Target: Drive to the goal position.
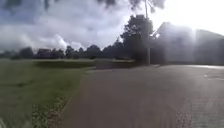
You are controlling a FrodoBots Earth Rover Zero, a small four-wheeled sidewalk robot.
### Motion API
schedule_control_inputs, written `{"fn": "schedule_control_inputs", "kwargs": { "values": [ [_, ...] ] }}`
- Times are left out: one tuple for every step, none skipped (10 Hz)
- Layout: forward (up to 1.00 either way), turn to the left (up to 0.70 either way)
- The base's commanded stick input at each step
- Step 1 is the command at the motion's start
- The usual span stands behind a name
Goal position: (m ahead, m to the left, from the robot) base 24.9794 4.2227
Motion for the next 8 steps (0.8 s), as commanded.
{"fn": "schedule_control_inputs", "kwargs": {
  "values": [
    [0.7, 0.0],
    [0.7, 0.0],
    [0.7, 0.0],
    [0.7, 0.0],
    [0.7, 0.0],
    [0.7, 0.0],
    [0.7, 0.0],
    [0.7, 0.0]
  ]
}}
